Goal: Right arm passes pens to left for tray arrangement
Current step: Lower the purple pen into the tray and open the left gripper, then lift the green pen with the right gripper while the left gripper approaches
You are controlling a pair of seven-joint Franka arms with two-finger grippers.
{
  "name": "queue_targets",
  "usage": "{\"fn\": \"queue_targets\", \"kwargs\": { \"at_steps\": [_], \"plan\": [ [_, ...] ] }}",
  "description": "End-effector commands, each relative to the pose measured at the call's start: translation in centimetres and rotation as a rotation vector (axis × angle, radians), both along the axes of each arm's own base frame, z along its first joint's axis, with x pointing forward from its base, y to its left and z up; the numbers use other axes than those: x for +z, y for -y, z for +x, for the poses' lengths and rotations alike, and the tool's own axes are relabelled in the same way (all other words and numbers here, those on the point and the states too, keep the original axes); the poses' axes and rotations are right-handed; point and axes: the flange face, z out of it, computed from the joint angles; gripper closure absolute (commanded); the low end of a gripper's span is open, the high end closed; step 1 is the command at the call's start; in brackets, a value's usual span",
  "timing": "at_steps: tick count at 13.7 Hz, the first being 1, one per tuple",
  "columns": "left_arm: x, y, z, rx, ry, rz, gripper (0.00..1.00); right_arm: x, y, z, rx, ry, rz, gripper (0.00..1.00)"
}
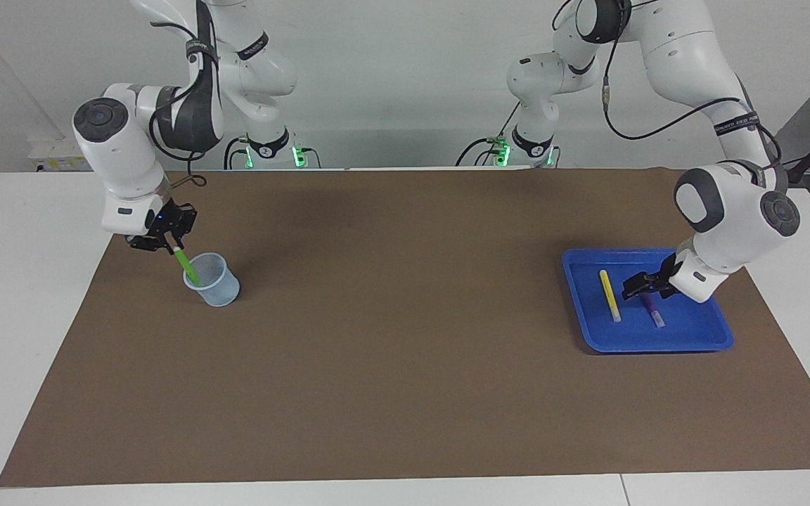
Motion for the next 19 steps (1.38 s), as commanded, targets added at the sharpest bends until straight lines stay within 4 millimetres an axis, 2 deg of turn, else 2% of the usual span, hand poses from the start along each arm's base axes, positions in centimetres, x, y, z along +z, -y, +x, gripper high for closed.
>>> {"fn": "queue_targets", "kwargs": {
  "at_steps": [1,4,7,12,14,16,18,19],
  "plan": [
    [1.2,0.7,1.0,0.022,-0.037,-0.018,0.0,3.4,-0.4,1.0,0.005,0.025,0.02,1.0],
    [3.2,2.0,0.7,0.093,-0.048,-0.083,0.0,4.6,-2.9,1.4,-0.067,0.055,0.2,1.0],
    [5.8,4.2,0.1,0.237,-0.074,-0.159,0.0,6.8,-6.7,1.9,-0.107,0.053,0.216,1.0],
    [9.3,8.4,-0.2,0.552,-0.131,-0.282,0.0,11.4,-13.0,1.6,-0.251,0.048,0.302,1.0],
    [10.5,9.7,-0.2,0.704,-0.18,-0.35,0.0,12.0,-15.2,1.4,-0.384,0.034,0.369,1.0],
    [11.0,10.8,-0.3,0.847,-0.249,-0.387,0.0,12.2,-16.5,1.5,-0.567,0.01,0.46,1.0],
    [11.8,11.6,-0.3,0.967,-0.311,-0.434,0.0,12.5,-19.1,1.6,-0.705,0.003,0.524,1.0],
    [11.8,12.7,-0.5,1.001,-0.333,-0.437,0.0,12.3,-20.7,1.4,-0.788,-0.01,0.553,1.0]
  ]
}}
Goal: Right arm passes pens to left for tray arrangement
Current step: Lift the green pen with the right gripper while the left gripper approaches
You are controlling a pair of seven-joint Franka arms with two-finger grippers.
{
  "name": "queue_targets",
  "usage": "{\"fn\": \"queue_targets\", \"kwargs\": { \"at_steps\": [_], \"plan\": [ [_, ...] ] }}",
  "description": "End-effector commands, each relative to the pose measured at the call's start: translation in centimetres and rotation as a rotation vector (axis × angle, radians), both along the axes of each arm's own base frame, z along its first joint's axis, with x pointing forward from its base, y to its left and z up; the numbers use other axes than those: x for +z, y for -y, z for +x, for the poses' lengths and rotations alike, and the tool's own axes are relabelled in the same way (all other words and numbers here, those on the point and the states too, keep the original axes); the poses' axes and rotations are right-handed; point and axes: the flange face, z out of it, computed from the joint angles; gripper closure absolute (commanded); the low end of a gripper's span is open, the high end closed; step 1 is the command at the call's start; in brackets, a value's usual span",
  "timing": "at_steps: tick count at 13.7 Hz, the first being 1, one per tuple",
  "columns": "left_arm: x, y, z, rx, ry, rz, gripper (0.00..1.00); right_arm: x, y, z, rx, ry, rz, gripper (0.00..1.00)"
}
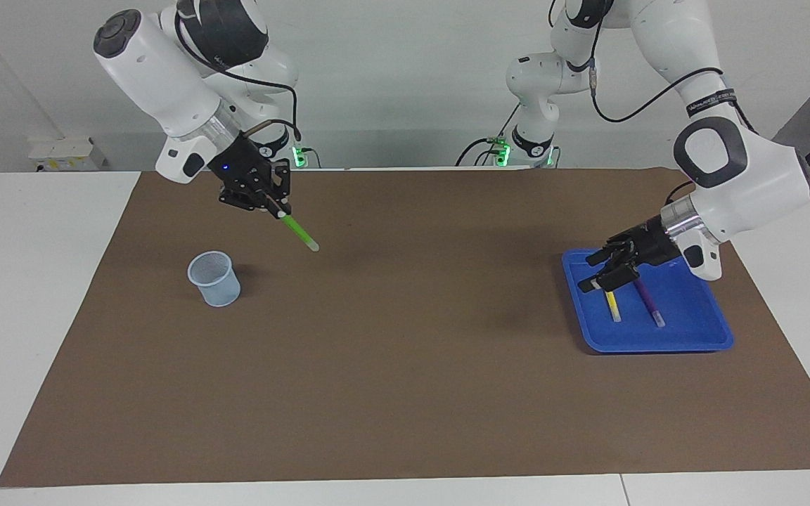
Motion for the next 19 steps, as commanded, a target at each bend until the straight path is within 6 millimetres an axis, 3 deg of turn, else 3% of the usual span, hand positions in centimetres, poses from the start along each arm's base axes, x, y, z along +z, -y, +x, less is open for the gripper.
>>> {"fn": "queue_targets", "kwargs": {
  "at_steps": [1,5,8,12,17,19],
  "plan": [
    [0.7,2.2,-0.9,0.098,-0.066,-0.035,0.0,-0.3,-3.7,-0.7,-0.204,-0.041,0.102,1.0],
    [1.9,7.2,-3.0,0.205,-0.105,-0.047,0.01,-1.9,-9.5,-2.8,-0.424,-0.072,0.202,1.0],
    [2.9,10.0,-4.6,0.258,-0.136,-0.045,0.01,-3.1,-12.2,-3.2,-0.495,-0.053,0.244,1.0],
    [2.5,13.9,-7.7,0.355,-0.13,-0.041,0.01,-4.9,-16.1,-3.6,-0.591,-0.015,0.327,1.0],
    [2.3,18.2,-9.0,0.411,-0.124,-0.042,0.01,-6.3,-17.5,-3.6,-0.627,-0.005,0.356,1.0],
    [1.6,20.1,-9.7,0.433,-0.11,-0.04,0.01,-7.4,-19.6,-4.0,-0.642,0.006,0.395,1.0]
  ]
}}
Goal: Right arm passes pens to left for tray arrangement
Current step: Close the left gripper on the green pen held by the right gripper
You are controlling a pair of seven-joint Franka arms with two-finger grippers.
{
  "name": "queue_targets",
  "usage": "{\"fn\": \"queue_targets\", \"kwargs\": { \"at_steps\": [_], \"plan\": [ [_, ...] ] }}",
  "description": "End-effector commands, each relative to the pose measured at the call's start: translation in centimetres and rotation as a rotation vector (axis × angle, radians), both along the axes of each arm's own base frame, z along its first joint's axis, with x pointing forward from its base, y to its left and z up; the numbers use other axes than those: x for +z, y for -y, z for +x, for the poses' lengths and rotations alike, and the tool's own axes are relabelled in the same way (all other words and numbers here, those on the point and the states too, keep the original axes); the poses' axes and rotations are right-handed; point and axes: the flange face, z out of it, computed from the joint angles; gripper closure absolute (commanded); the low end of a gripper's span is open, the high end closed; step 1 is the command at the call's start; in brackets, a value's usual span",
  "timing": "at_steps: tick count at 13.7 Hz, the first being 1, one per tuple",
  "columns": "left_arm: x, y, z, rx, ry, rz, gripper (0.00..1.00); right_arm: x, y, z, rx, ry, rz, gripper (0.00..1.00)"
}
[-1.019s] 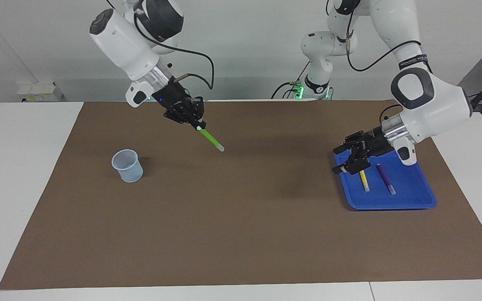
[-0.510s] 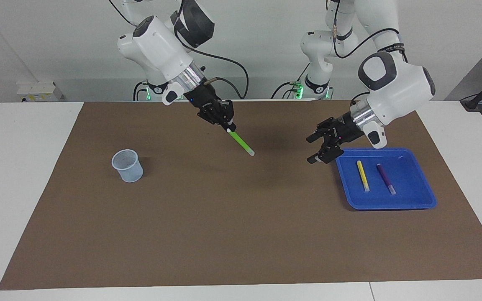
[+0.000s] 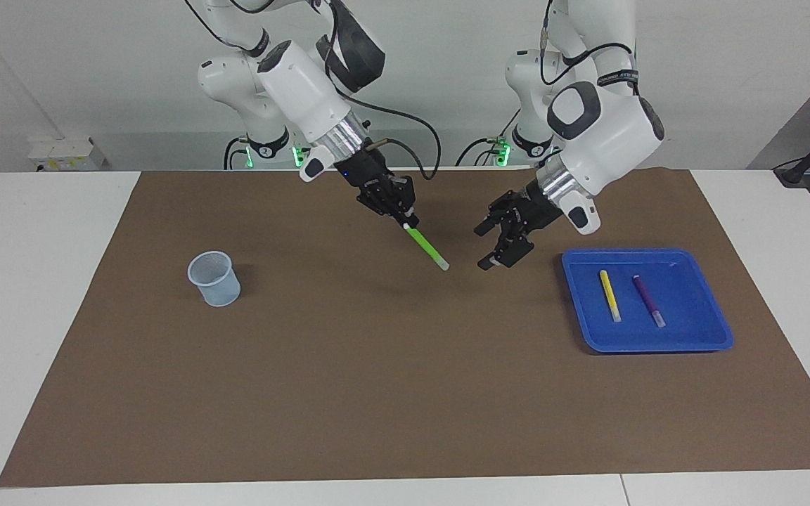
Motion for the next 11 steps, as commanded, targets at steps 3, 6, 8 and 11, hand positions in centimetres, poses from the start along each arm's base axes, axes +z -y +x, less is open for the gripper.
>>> {"fn": "queue_targets", "kwargs": {
  "at_steps": [3,6,8,11],
  "plan": [
    [-0.6,3.7,-2.6,0.081,0.024,-0.008,0.01,-1.5,-1.8,-0.4,-0.014,0.01,0.024,1.0],
    [-1.1,4.6,-3.1,0.092,0.04,-0.005,0.01,-1.4,-1.9,-0.3,-0.017,0.011,0.027,1.0],
    [-1.0,4.5,-3.0,0.108,0.056,-0.006,0.01,-1.4,-1.9,-0.3,-0.018,0.01,0.028,1.0],
    [-1.8,4.8,-3.4,0.143,0.087,0.002,0.02,-1.4,-1.8,-0.2,-0.014,0.012,0.025,1.0]
  ]
}}
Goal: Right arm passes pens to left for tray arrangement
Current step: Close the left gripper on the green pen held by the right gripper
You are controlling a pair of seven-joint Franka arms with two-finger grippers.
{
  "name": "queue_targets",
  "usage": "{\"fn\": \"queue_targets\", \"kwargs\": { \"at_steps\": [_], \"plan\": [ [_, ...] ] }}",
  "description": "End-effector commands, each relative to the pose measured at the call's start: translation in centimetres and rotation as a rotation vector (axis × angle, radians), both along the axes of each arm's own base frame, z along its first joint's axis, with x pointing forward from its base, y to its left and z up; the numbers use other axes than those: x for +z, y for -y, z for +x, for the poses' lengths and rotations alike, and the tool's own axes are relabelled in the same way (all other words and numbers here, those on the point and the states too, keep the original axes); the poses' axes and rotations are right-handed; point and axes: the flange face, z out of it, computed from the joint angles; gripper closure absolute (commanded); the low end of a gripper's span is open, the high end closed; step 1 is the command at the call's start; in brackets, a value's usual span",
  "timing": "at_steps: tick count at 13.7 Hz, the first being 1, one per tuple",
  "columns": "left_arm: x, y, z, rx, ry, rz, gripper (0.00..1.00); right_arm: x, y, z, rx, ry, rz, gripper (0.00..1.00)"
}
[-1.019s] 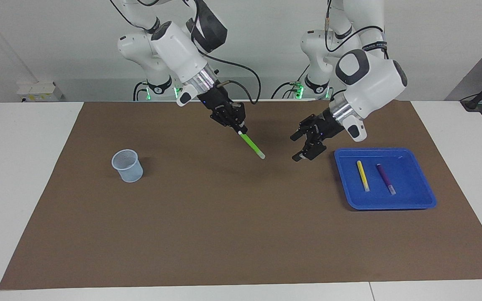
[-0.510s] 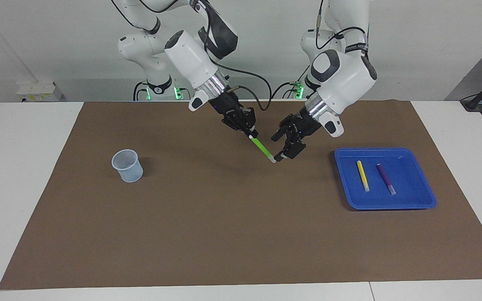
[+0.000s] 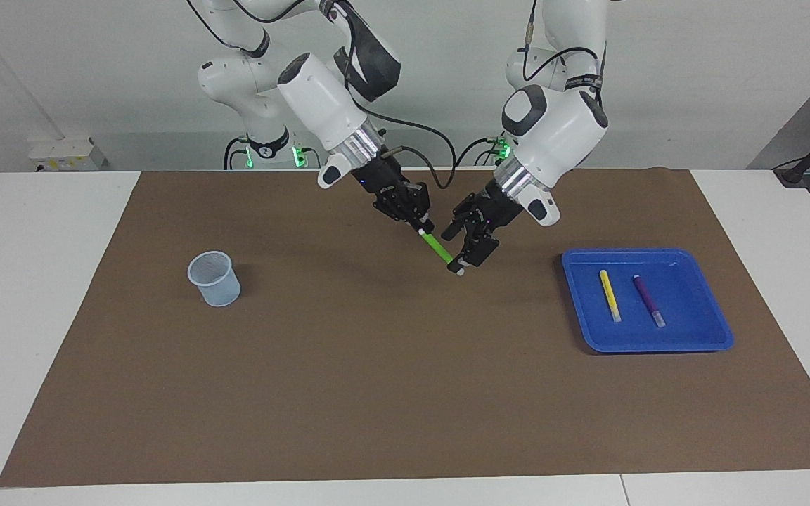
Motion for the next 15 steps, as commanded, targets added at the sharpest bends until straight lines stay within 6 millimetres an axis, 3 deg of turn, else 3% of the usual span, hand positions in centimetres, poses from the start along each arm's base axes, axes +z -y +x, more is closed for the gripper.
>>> {"fn": "queue_targets", "kwargs": {
  "at_steps": [1,6,13,14,15],
  "plan": [
    [-0.64,-0.19,-1.47,0.044,0.019,-0.001,0.03,0.23,0.21,0.07,-0.011,0.004,0.018,1.0],
    [-1.03,0.57,-2.04,0.047,0.03,0.001,0.05,0.18,0.32,0.19,-0.01,0.003,0.017,1.0],
    [-0.97,0.64,-2.26,0.039,-0.004,-0.016,0.3,0.24,0.61,0.39,-0.014,0.004,0.017,1.0],
    [-0.97,0.64,-2.26,0.039,-0.004,-0.016,0.42,0.24,0.54,0.35,-0.012,0.004,0.017,1.0],
    [-0.97,0.64,-2.26,0.036,-0.002,-0.015,0.63,0.24,0.54,0.34,-0.012,0.004,0.017,1.0]
  ]
}}
